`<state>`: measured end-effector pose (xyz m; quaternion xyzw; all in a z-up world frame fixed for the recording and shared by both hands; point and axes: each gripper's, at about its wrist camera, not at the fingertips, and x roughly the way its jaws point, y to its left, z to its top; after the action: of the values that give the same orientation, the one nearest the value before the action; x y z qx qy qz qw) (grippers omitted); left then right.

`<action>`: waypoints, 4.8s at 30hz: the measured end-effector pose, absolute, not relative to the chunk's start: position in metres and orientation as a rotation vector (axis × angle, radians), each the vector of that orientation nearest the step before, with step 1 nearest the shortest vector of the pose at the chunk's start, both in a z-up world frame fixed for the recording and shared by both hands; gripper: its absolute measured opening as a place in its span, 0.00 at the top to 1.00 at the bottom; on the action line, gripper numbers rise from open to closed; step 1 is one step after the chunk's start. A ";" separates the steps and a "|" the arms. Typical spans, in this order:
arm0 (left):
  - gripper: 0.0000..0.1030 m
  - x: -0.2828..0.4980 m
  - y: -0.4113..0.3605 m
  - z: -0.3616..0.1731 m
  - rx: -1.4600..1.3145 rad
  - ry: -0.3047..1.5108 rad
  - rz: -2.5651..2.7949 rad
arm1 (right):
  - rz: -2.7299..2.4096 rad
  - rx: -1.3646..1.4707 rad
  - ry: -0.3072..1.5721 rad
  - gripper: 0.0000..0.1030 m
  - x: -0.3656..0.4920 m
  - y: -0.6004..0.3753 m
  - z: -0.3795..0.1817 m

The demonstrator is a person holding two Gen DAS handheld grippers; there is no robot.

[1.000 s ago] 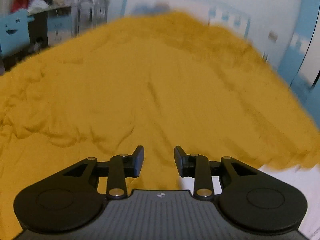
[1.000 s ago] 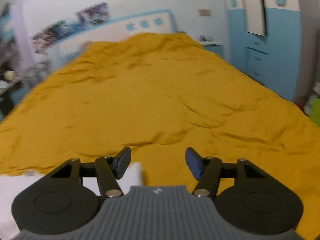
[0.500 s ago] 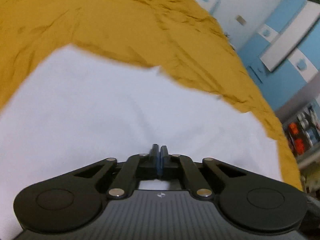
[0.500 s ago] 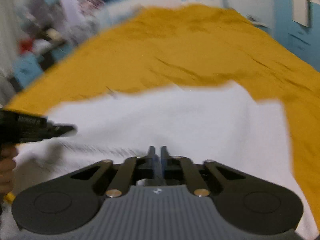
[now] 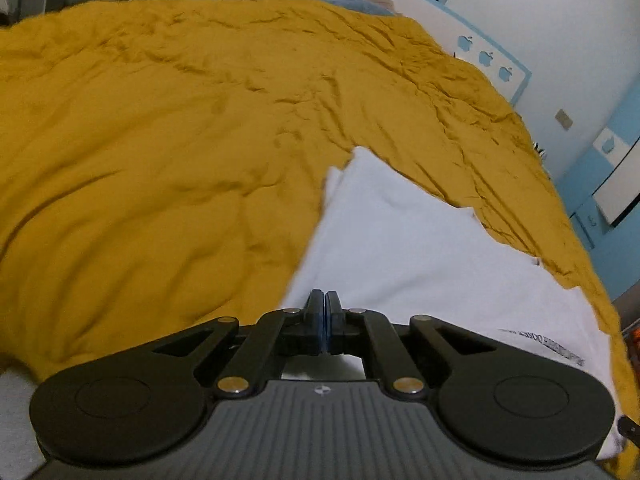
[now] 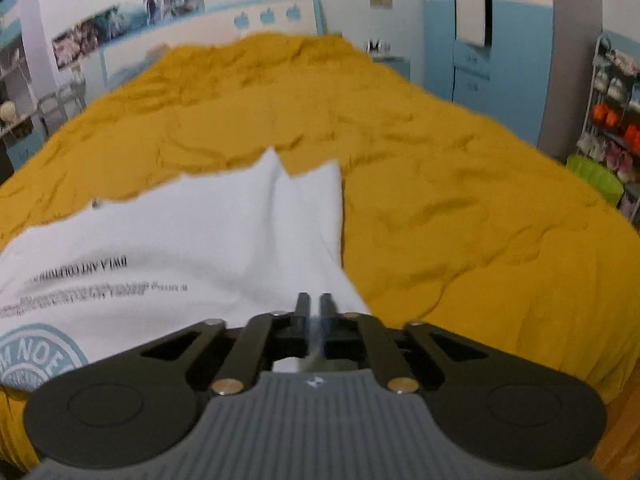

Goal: Fold small clothes

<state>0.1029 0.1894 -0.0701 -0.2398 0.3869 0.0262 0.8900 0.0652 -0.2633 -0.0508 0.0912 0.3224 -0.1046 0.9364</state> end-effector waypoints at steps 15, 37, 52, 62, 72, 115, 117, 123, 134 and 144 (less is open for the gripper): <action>0.59 0.087 0.152 -0.032 -0.364 0.682 0.125 | -0.108 1.097 0.609 0.30 -0.006 -0.344 -0.057; 0.58 0.091 0.089 -0.033 -0.378 0.698 -0.147 | 0.023 1.341 0.470 0.33 0.063 -0.305 -0.133; 0.73 0.094 0.051 -0.046 -0.295 0.754 -0.263 | -0.022 1.071 0.423 0.44 0.100 -0.271 -0.112; 0.73 0.081 0.059 -0.054 -0.291 0.788 -0.276 | -0.153 1.161 0.448 0.92 0.082 -0.278 -0.119; 0.72 0.071 0.099 -0.048 -0.293 0.741 -0.117 | -0.189 0.917 0.444 0.94 0.100 -0.252 -0.059; 0.60 0.011 0.215 -0.023 -0.499 0.499 -0.042 | 0.496 -0.315 0.490 0.27 0.077 -0.043 -0.015; 0.60 0.023 0.199 -0.020 -0.473 0.498 -0.076 | 0.425 -0.309 0.523 0.26 0.080 -0.061 -0.024; 0.70 0.063 0.153 -0.029 -0.367 0.554 -0.132 | 0.358 -0.339 0.513 0.27 0.074 -0.073 -0.054; 0.77 0.101 0.126 -0.047 -0.205 0.787 -0.013 | 0.382 -0.258 0.553 0.28 0.071 -0.063 -0.071; 0.79 0.110 0.123 -0.051 -0.191 0.865 0.015 | 0.344 -0.170 0.567 0.28 0.092 -0.063 -0.071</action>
<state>0.1105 0.1229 -0.0506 -0.0924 0.4186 0.0073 0.9034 0.0923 -0.0626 -0.0706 -0.0832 0.2780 0.1689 0.9420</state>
